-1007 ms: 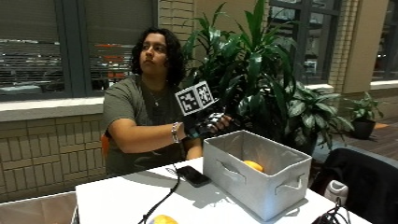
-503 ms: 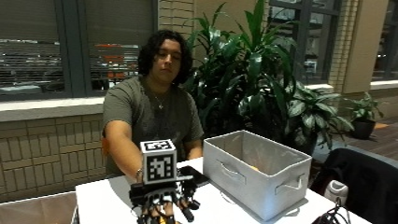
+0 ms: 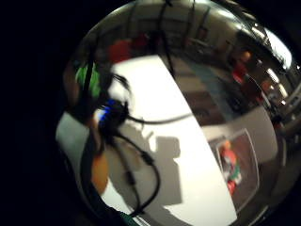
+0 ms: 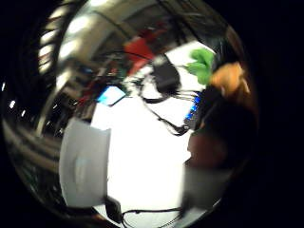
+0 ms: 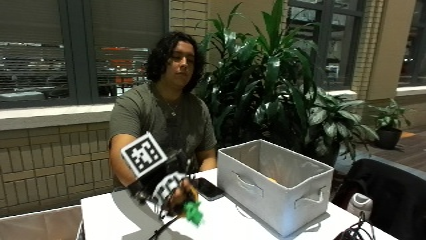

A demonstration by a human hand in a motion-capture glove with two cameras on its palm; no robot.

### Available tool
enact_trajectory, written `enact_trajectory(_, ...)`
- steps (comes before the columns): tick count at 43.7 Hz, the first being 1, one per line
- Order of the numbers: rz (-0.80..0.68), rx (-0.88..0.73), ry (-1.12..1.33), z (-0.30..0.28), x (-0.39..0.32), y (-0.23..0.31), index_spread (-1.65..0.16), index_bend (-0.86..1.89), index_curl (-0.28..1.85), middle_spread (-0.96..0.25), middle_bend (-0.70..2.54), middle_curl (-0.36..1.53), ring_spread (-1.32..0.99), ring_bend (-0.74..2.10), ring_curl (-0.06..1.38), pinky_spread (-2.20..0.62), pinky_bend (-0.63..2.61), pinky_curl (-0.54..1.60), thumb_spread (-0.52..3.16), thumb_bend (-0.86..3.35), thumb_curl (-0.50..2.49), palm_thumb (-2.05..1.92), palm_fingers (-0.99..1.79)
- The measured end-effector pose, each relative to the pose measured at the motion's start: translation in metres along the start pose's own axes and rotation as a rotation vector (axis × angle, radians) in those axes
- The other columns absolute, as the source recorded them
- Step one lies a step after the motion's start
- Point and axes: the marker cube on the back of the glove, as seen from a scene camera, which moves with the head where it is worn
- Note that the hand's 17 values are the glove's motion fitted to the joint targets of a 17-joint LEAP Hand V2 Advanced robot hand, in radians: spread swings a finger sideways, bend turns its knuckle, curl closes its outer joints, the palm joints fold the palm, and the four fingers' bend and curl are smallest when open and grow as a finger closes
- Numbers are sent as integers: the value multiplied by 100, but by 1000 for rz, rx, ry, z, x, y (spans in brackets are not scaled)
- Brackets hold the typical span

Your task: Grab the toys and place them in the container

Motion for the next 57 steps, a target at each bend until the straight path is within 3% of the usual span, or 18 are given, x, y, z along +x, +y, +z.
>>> enact_trajectory(6, -282, 117, -191, -51, -102, 11, -33, 30, 33, -28, 62, 75, -32, 104, 61, -36, 92, 39, 149, 20, 37, 30, 117)
enact_trajectory(9, -426, 117, -256, -75, -160, 2, -34, 34, 36, -30, 66, 78, -32, 106, 62, -38, 91, 39, 146, 20, 41, 32, 116)
enact_trajectory(13, -592, 80, -322, -98, -242, 33, -34, 39, 41, -32, 69, 82, -33, 107, 63, -39, 92, 39, 140, 18, 45, 34, 116)
enact_trajectory(21, -608, 44, -283, -69, -332, 16, -35, 43, 47, -36, 72, 87, -33, 108, 62, -41, 93, 40, 133, 15, 52, 34, 114)
enact_trajectory(25, -643, -8, -156, -45, -345, 18, -35, 33, 47, -36, 65, 85, -32, 106, 59, -40, 93, 39, 132, 8, 51, 22, 96)
enact_trajectory(32, -719, -196, -129, -50, -321, 51, -37, 33, 53, -29, 32, 75, -28, 76, 57, -26, 106, 47, 125, -10, 38, -10, 14)
enact_trajectory(42, -752, -260, -100, -110, -205, 128, -40, 31, 45, -20, 18, 63, -26, 59, 40, -12, 101, 38, 113, -8, 31, -11, 16)
enact_trajectory(50, -605, -265, 84, -149, -100, 162, -41, 30, 46, -16, 18, 59, -25, 59, 39, -7, 98, 36, 111, -8, 26, -10, 16)
enact_trajectory(57, -548, -331, 152, -167, -48, 189, -40, 19, 44, -15, 22, 58, -24, 58, 39, -4, 97, 36, 110, -7, 23, -10, 10)
